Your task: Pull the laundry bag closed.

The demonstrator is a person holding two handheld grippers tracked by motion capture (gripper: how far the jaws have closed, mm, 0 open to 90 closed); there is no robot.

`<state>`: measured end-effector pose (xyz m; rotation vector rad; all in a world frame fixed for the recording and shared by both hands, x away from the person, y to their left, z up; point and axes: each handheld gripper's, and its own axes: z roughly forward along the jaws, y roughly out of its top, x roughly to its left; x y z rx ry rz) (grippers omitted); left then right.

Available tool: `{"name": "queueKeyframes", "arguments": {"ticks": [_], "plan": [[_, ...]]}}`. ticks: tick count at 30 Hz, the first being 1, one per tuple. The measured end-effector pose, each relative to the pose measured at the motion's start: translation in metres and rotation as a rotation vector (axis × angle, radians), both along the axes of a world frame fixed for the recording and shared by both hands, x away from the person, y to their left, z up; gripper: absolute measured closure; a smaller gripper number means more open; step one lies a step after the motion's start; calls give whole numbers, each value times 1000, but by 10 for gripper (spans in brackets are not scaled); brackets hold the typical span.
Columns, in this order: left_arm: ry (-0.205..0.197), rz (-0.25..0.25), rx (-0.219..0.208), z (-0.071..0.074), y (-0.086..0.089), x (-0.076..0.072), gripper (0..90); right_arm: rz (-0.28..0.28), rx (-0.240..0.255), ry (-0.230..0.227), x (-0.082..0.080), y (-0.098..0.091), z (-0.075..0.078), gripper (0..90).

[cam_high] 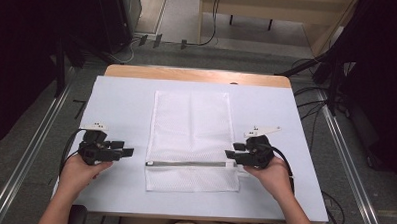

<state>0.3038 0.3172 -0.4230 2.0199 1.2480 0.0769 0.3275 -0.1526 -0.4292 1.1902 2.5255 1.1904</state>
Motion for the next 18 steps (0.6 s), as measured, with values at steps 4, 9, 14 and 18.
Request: {"name": "queueKeyframes", "arguments": {"ticks": [4, 9, 14, 18], "plan": [[-3, 6, -1, 0, 2, -1, 405, 25, -3, -8, -3, 7, 1, 542], [-2, 6, 4, -1, 2, -2, 404, 50, -3, -9, -4, 16, 1, 541], [1, 10, 6, -1, 4, -4, 402, 66, -8, -8, -4, 20, 0, 540], [-1, 17, 5, -1, 5, -5, 403, 77, -6, -4, -6, 26, 1, 541]]}}
